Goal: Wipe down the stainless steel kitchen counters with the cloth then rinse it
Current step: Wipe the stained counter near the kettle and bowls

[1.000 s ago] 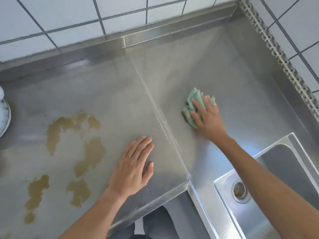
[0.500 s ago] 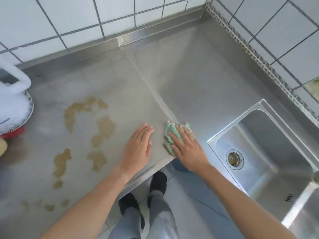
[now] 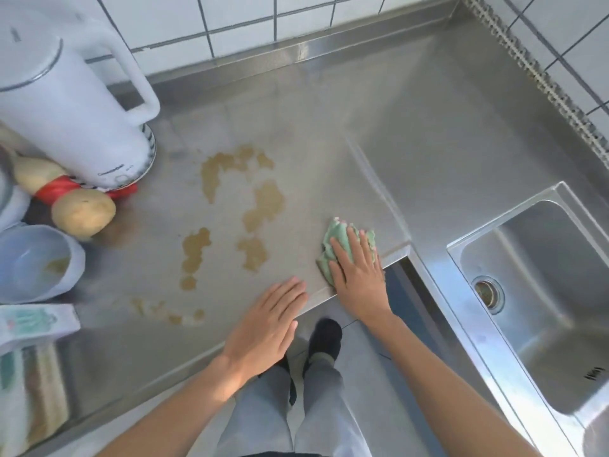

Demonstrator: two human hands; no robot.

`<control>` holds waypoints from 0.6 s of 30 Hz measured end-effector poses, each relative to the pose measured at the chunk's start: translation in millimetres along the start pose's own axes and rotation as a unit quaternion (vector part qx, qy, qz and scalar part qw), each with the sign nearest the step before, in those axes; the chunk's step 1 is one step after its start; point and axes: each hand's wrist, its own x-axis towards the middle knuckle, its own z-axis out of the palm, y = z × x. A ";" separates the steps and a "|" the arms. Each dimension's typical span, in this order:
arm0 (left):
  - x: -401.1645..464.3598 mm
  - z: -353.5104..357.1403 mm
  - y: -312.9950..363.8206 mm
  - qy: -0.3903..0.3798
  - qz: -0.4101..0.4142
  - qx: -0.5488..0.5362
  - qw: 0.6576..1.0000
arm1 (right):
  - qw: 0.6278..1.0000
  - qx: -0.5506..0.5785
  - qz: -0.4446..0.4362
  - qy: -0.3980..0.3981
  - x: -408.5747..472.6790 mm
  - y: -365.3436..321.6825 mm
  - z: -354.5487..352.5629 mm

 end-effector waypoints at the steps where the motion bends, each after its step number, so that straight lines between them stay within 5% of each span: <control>1: -0.5 1.5 -0.1 -0.002 -0.002 0.000 1.000 | 0.999 -0.014 -0.033 -0.022 -10.4 7.7 -0.8; 5: -2.3 5.6 0.2 -0.001 -0.008 0.005 1.000 | 0.995 -0.046 -0.061 -0.064 -2.5 49.7 -21.3; 9: -1.0 4.4 1.2 -0.006 -0.012 0.012 1.000 | 0.997 -0.011 0.079 -0.010 67.4 59.0 -33.1; 13: -0.2 4.2 3.3 -0.002 -0.012 0.014 1.000 | 0.981 0.023 0.191 0.013 131.3 -4.4 -17.9; 18: 0.6 1.4 5.4 0.003 -0.017 0.019 1.000 | 1.000 -0.021 -0.010 -0.005 96.3 -78.2 23.9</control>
